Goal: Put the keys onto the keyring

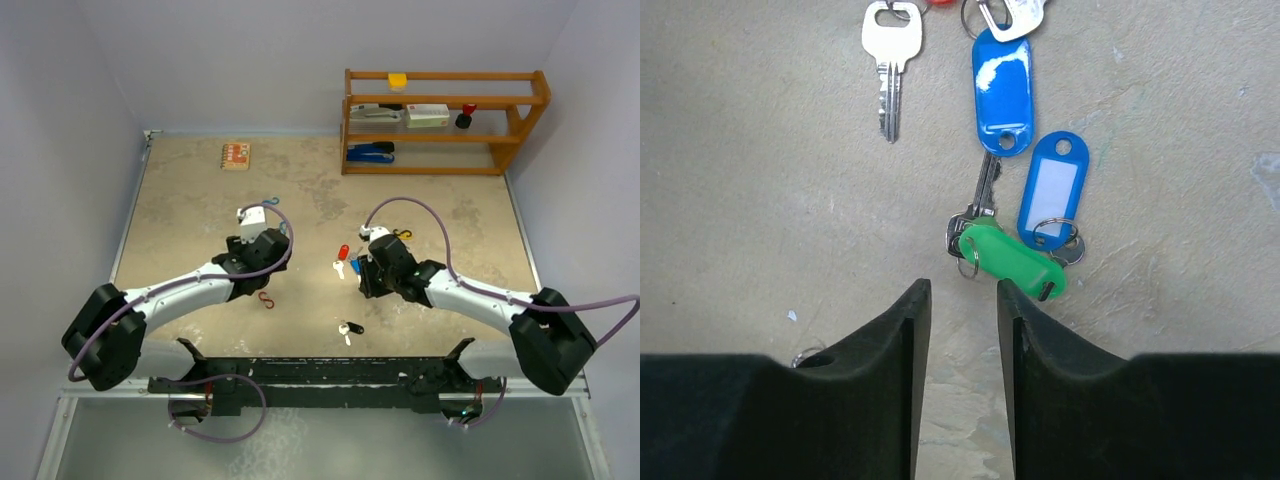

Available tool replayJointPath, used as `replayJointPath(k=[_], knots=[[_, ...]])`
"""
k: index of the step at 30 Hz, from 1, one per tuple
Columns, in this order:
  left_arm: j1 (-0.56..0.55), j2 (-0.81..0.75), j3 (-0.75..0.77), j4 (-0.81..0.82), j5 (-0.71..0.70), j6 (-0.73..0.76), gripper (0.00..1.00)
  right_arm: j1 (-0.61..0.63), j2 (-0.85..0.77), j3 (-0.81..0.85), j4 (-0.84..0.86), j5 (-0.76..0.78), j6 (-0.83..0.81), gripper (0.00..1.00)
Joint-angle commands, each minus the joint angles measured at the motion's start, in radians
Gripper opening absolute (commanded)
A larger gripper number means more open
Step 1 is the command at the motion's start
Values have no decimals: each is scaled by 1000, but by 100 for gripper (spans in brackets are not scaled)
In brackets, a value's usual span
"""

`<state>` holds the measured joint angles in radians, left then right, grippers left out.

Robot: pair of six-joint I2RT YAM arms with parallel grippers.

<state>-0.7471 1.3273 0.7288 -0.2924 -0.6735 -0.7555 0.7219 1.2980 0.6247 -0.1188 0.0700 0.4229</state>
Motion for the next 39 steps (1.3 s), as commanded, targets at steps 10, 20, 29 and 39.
replayJointPath(k=[10,20,29,39], knots=[[37,-107,-117,33,2,-194,79,4,-81,41,15,42,-21,56],[214,83,-1,243,207,87,77,4,-123,55,-1,45,-41,57],[236,249,91,242,236,236,78,4,-140,56,-8,45,-47,57],[260,329,110,263,212,276,77,4,-150,52,-13,44,-47,57]])
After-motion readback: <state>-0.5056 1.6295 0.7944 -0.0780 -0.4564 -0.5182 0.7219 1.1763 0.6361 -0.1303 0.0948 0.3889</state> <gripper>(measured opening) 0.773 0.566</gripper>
